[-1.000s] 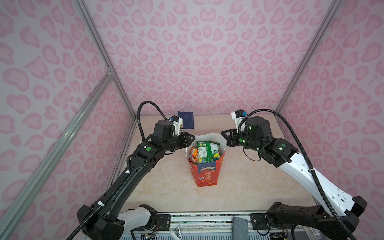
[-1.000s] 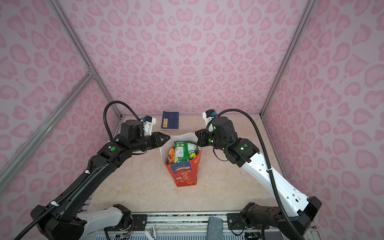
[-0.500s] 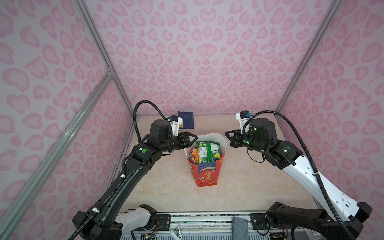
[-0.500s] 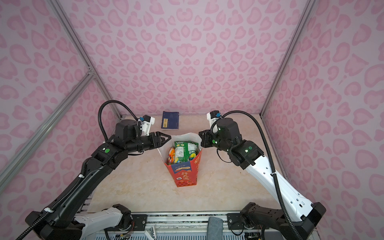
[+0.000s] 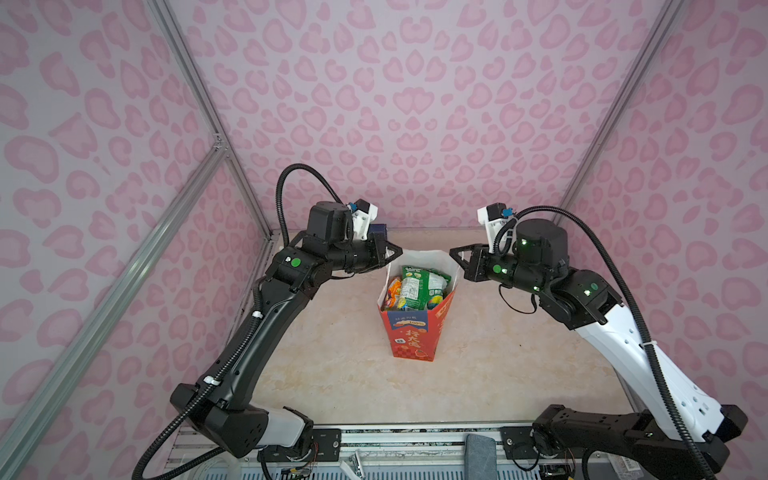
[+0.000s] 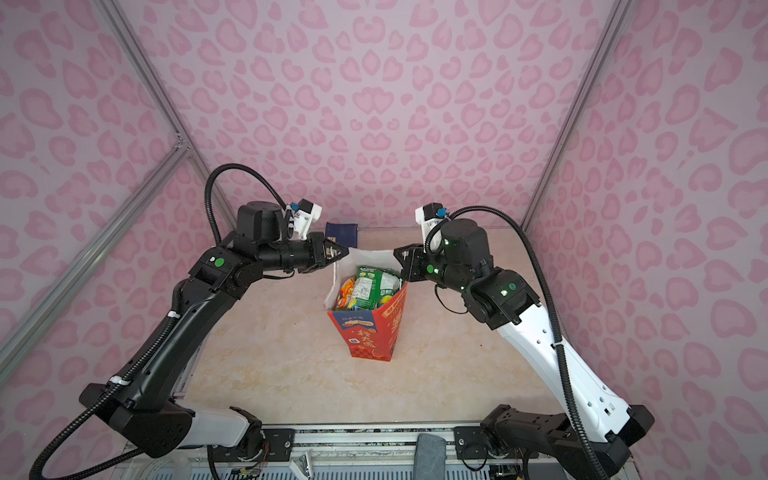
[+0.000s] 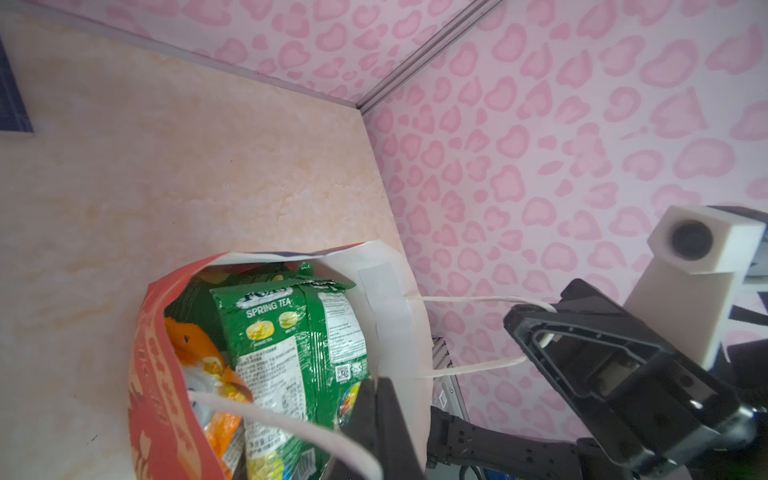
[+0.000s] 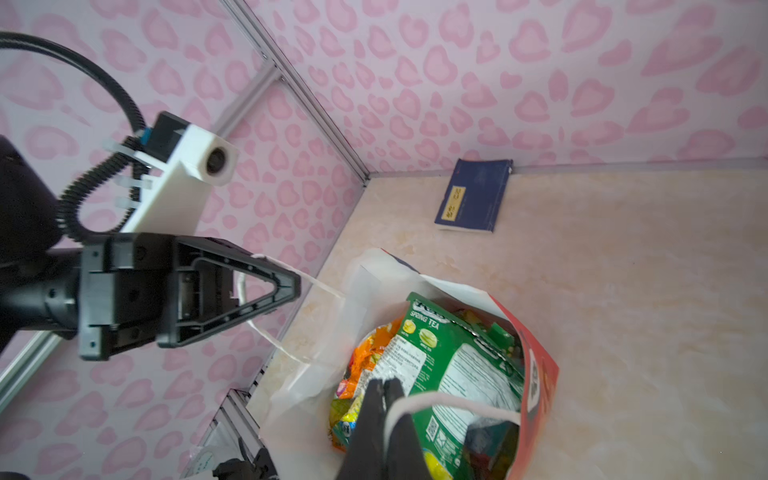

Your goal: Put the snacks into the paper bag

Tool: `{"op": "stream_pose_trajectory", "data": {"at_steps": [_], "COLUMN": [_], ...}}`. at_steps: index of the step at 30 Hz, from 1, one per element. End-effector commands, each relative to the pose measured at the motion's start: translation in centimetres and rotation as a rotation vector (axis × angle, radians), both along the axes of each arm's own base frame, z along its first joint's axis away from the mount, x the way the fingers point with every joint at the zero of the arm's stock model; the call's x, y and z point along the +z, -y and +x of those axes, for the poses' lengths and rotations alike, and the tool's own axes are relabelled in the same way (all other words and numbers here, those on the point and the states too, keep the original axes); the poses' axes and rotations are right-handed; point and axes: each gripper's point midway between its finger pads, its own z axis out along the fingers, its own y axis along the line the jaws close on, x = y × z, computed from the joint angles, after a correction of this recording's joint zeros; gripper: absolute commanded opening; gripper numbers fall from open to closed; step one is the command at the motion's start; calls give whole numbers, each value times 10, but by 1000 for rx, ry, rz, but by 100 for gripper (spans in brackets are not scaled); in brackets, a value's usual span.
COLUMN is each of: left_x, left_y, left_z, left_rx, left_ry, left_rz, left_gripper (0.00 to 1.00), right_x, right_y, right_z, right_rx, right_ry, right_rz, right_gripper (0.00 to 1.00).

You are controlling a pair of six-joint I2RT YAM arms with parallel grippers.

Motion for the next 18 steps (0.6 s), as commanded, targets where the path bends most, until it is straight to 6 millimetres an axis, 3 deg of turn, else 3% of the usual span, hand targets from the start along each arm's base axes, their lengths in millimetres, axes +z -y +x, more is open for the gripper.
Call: {"op": "stream_pose_trajectory", "data": {"at_steps": [1, 4, 10, 18], "left_x": [21, 2, 8, -18], "left_y": [10, 18, 16, 20], "left_z": [9, 18, 20, 21], "left_rx": [-24, -36, -12, -24], "left_ry": [53, -5, 15, -48], "left_rz": [-56, -43, -63, -64], "left_gripper": [3, 3, 4, 3], "right_x": [36, 24, 6, -20], "right_y": [0, -4, -6, 0], "right_z": [8, 19, 29, 38], "right_rx": [-18, -10, -25, -57], "right_ry": [100, 69, 39, -4], "right_rz": [67, 54, 31, 25], "right_gripper": [0, 0, 0, 0]}}
